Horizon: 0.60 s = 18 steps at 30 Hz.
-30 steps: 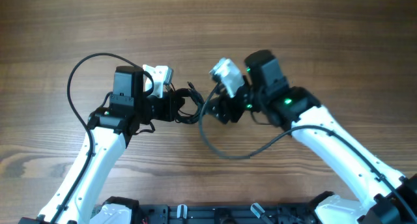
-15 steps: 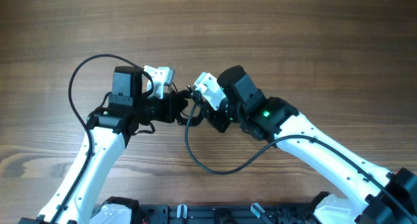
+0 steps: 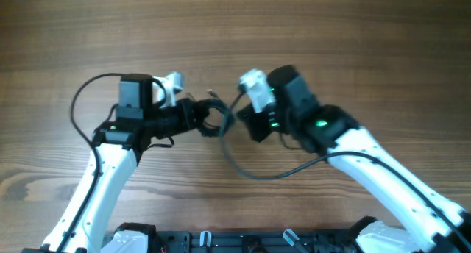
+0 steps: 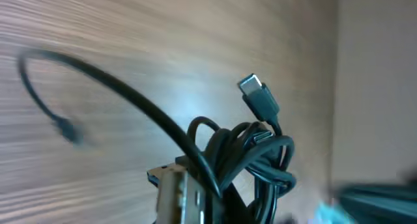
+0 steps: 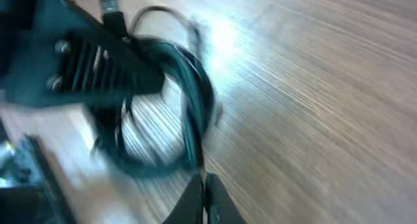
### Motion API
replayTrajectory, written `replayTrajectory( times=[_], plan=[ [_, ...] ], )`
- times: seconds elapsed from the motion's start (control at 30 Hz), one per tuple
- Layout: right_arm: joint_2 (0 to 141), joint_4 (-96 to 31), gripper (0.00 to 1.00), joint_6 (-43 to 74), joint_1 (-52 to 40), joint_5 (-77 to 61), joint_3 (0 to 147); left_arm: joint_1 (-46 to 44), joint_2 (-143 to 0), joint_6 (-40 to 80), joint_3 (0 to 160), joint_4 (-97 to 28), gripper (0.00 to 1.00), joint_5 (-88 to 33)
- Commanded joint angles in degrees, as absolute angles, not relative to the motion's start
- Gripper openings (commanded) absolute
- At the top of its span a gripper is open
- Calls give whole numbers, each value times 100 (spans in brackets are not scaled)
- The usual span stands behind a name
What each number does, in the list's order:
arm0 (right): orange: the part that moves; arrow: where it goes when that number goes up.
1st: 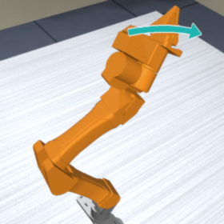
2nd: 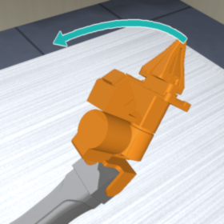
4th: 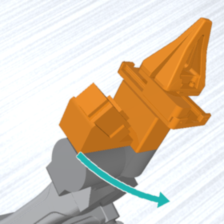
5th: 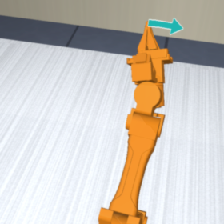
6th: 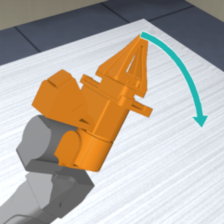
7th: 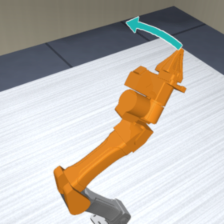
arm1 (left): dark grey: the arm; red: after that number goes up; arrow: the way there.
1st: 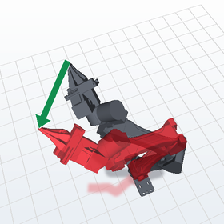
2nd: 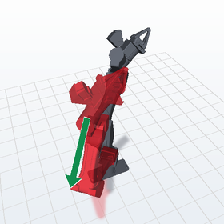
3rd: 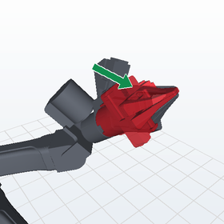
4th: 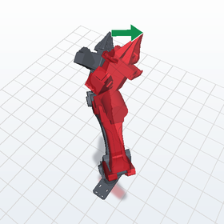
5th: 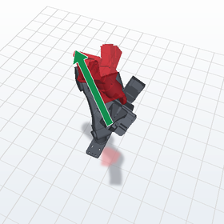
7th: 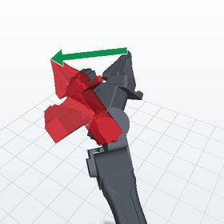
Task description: Untangle cables
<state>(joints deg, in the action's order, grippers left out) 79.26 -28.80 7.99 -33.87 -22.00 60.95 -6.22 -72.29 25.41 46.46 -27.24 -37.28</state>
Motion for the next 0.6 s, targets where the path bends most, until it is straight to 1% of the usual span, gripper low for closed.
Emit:
replayTrajectory(
  times=[0.0, 0.1, 0.2, 0.27, 0.3, 0.33, 0.37, 0.43, 0.5, 0.57],
  plan=[
    [7537, -2694, 5, 1116, -2683, -4045, 6112, -309, -7157, 2786, 4716, -2773, 4, -3120],
    [7592, -2432, 4, 1367, -2366, -4801, 6101, -314, -7157, 2449, 4716, -2768, 4, -3310],
    [7655, -2477, 6, 950, -2423, -4814, 6101, -314, -7157, 1389, 4716, -2648, 4, -4397],
    [7666, -2536, 17, 609, -2561, -4772, 6088, -314, -7157, 716, 4716, -2552, 4, -5035],
    [7666, -2536, 35, 526, -2674, -4521, 6034, -314, -7157, 353, 4716, -2502, 4, -5328],
    [7684, -2534, 45, 554, -2762, -4167, 5968, -314, -7157, 119, 4716, -2458, 4, -5570],
    [7710, -2536, 49, 626, -2816, -3911, 5920, -314, -7157, -36, 4716, -2423, 4, -5760],
    [7813, -2532, 53, 631, -2886, -3841, 5870, -314, -7157, -257, 4716, -2401, 4, -6106],
    [7979, -2458, 54, 412, -3002, -3837, 5870, -316, -7157, -285, 4716, -2403, 4, -6366],
    [8099, -2303, 52, 226, -3079, -3839, 5870, -316, -7157, -283, 4716, -2432, 4, -6364]
  ],
)
